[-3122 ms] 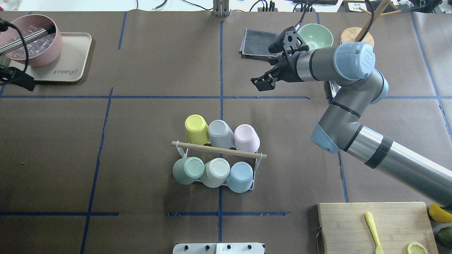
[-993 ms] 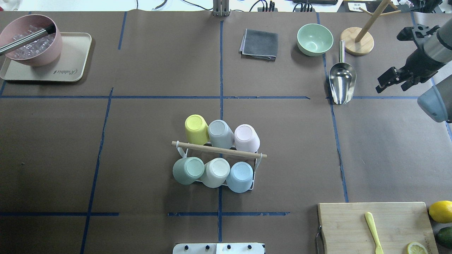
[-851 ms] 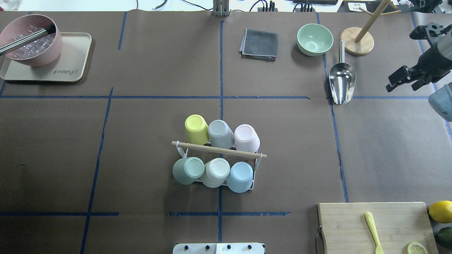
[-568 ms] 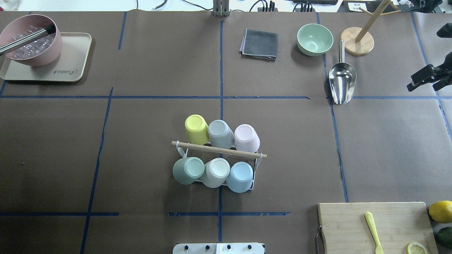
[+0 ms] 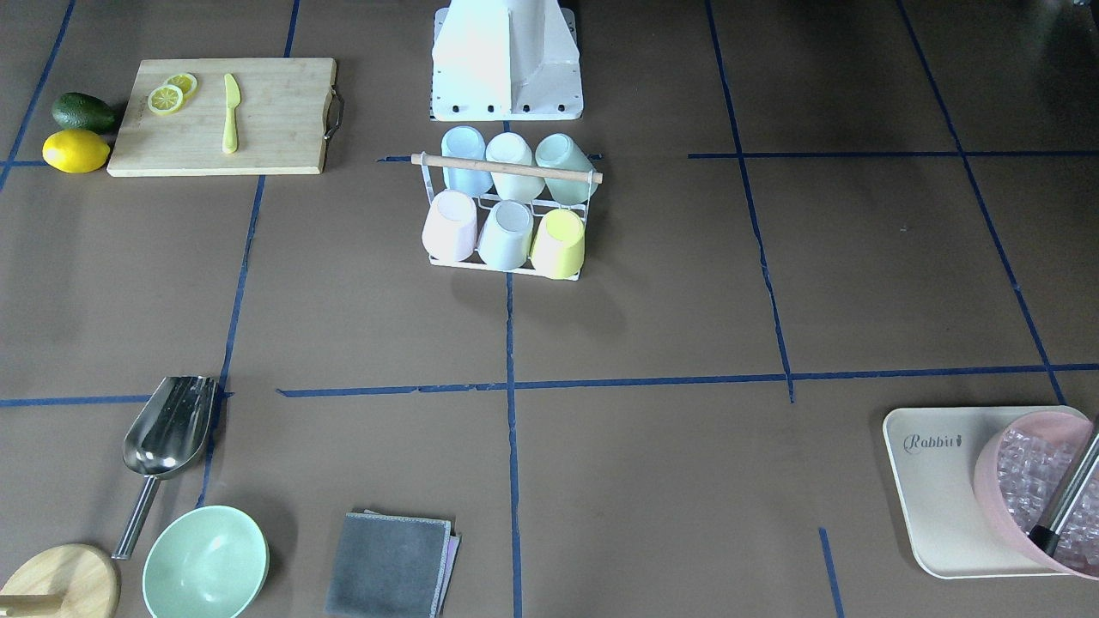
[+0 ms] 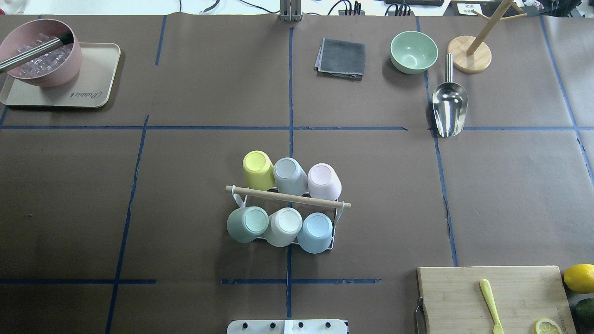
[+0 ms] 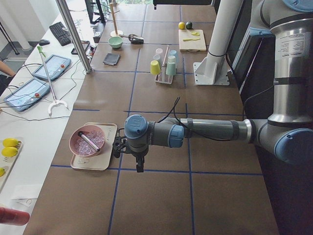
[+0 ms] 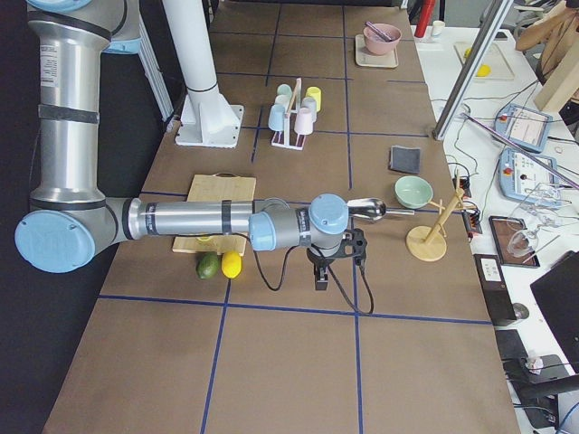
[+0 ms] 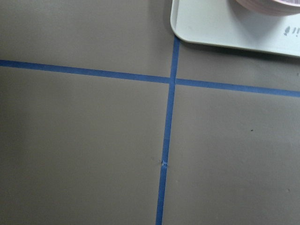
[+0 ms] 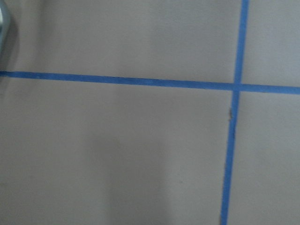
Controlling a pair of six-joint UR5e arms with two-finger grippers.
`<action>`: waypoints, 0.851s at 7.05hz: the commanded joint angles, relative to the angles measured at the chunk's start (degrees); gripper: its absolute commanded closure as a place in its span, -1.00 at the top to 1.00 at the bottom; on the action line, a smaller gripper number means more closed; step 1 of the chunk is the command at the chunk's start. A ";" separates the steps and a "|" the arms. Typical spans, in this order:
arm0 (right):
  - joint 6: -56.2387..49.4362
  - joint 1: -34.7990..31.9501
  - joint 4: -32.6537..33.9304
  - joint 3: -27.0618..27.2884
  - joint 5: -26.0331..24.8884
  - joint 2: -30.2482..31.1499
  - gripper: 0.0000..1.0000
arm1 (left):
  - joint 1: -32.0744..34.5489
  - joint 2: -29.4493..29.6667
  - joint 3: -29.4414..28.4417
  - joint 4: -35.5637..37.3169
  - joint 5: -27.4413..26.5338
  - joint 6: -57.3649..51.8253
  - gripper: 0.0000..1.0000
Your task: Place cup on cup holder
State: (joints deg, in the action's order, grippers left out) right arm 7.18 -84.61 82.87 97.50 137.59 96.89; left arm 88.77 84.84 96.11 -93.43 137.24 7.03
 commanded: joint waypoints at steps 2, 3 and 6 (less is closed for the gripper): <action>-2.00 -5.04 0.19 -0.64 -4.87 5.06 1.00 | 0.53 -0.29 0.30 3.16 0.13 -8.32 1.00; -1.99 -5.04 0.10 -0.65 -5.40 5.06 1.00 | 0.62 -0.20 0.39 4.30 0.13 -9.39 1.00; -2.08 -5.30 -0.07 -0.65 -5.67 5.24 1.00 | 2.27 -0.38 -0.65 4.92 -0.66 -15.44 1.00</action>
State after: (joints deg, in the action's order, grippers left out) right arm 5.16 -89.85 82.87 96.86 132.02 102.00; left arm 89.88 84.53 95.99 -88.94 136.89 -5.61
